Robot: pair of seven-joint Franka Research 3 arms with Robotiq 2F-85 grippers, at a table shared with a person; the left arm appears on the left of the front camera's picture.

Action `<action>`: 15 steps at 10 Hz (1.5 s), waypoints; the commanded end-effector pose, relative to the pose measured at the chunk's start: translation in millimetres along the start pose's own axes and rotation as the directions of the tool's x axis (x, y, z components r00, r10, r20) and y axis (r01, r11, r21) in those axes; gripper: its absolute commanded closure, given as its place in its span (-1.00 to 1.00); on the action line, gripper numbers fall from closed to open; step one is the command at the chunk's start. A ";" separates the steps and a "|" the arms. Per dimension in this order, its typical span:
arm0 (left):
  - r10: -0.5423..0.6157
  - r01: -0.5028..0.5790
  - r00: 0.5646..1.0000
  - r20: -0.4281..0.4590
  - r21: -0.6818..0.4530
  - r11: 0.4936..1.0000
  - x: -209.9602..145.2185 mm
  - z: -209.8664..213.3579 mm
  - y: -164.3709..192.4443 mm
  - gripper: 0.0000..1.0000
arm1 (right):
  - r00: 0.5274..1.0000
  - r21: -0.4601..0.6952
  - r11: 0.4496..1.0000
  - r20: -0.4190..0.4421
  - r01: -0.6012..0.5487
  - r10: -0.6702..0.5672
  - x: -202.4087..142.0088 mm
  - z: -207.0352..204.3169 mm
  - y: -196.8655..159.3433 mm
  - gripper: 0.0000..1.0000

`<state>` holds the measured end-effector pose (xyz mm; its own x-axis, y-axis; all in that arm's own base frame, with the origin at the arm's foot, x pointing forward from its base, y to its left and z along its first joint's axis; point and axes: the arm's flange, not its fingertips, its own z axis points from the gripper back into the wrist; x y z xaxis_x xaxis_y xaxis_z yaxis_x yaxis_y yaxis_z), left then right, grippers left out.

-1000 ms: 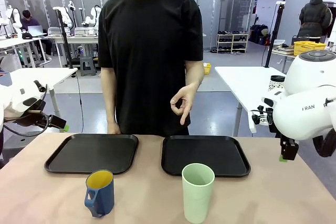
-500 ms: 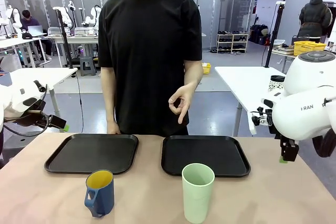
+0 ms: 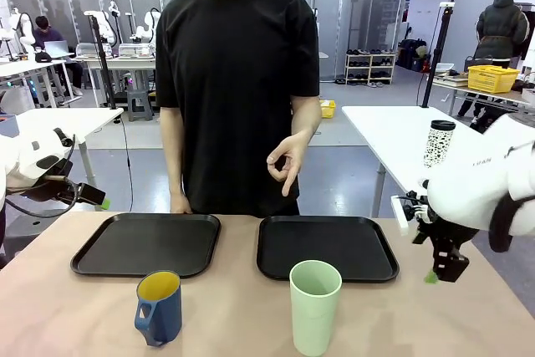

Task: Sort and store the cups by type.
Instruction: Pick up the Reusable plastic cup.

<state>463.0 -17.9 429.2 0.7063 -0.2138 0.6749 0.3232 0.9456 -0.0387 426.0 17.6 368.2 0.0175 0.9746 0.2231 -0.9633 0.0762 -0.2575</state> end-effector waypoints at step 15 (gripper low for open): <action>-0.007 0.007 1.000 0.002 0.004 1.000 -0.1 2.0 -0.6 -1.00 | 0.555 0.149 0.981 0.830 -0.123 -0.056 -19.5 -67.5 7.4 -1.00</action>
<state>462.9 -17.9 429.2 0.7063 -0.2137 0.6749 0.3231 0.9456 -0.0387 438.4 10.4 286.8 -0.1303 0.3566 0.9251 -0.9913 -0.0653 -0.1145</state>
